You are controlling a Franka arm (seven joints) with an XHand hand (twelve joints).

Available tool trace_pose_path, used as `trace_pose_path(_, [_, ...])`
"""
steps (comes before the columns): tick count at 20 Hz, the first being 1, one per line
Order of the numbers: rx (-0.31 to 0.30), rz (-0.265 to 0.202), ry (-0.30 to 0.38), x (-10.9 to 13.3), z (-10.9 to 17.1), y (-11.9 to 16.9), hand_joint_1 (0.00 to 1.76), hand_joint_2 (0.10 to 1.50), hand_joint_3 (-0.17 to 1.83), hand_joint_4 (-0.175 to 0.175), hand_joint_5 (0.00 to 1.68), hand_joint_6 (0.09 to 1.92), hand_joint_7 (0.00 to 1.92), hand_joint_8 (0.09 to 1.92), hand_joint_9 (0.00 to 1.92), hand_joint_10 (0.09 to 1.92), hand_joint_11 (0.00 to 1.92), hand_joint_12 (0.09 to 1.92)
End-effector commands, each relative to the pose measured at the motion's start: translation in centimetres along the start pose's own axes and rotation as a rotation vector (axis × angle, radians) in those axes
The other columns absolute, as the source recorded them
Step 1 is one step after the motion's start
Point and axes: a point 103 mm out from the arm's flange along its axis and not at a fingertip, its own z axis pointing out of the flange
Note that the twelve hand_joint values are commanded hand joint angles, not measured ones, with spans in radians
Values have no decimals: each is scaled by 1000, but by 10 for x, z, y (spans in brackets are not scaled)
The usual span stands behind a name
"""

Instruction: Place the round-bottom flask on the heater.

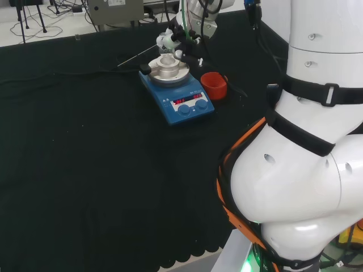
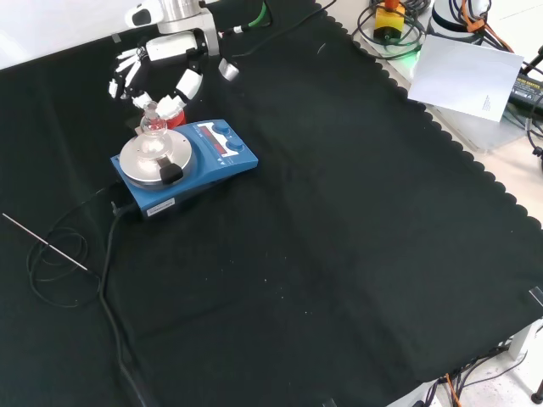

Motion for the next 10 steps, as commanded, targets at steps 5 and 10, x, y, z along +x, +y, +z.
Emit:
trace_pose_path(5, [5, 15, -14, -5, 6, 4, 1007, 876, 741, -3, 823, 1463, 285, 720, 432, 755, 44, 1371])
trace_pose_path(10, [16, 21, -9, -11, 10, 7, 1008, 873, 746, -4, 824, 1463, 283, 719, 432, 756, 45, 1371])
